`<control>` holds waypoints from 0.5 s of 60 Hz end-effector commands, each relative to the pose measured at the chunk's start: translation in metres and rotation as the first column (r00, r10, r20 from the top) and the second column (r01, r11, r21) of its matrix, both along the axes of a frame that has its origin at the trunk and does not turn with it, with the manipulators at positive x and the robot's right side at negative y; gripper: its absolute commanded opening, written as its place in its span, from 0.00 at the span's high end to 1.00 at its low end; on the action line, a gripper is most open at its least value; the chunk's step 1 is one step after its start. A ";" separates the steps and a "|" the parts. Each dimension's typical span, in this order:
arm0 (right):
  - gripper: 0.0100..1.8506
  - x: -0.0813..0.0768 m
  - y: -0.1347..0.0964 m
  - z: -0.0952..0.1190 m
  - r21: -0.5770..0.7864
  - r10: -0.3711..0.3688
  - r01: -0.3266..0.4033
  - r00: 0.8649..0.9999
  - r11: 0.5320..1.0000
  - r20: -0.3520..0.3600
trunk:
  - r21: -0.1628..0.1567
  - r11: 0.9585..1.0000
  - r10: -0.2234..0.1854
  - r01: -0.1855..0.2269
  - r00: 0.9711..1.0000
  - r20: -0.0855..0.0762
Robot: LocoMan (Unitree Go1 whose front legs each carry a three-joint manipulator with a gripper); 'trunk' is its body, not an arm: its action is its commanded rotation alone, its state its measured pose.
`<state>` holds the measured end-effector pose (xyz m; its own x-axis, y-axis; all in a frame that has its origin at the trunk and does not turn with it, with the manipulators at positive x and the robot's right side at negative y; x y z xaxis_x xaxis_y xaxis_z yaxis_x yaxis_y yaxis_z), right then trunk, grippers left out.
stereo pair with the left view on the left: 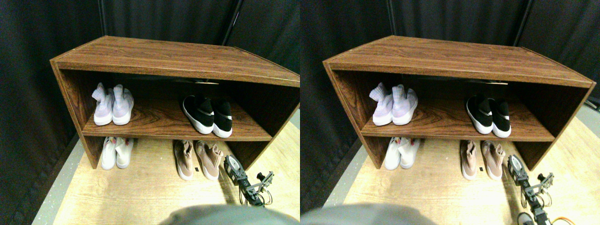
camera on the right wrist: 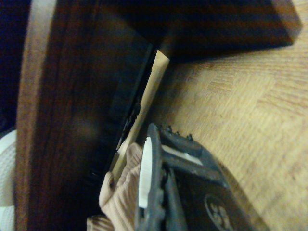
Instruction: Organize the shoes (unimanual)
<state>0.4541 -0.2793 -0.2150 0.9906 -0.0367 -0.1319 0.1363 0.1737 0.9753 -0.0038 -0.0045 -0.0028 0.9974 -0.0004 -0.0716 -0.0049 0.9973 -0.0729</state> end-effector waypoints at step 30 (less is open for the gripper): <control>0.97 0.026 0.005 -0.019 0.031 -0.119 0.123 0.987 0.992 -0.104 | -0.031 0.999 0.022 -0.022 1.000 -0.005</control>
<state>0.4804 -0.2807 -0.2380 0.9559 -0.1438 -0.2562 0.2737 0.1190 0.9544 -0.0026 -0.0037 -0.0020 0.9976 0.0111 -0.0680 -0.0169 0.9963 -0.0849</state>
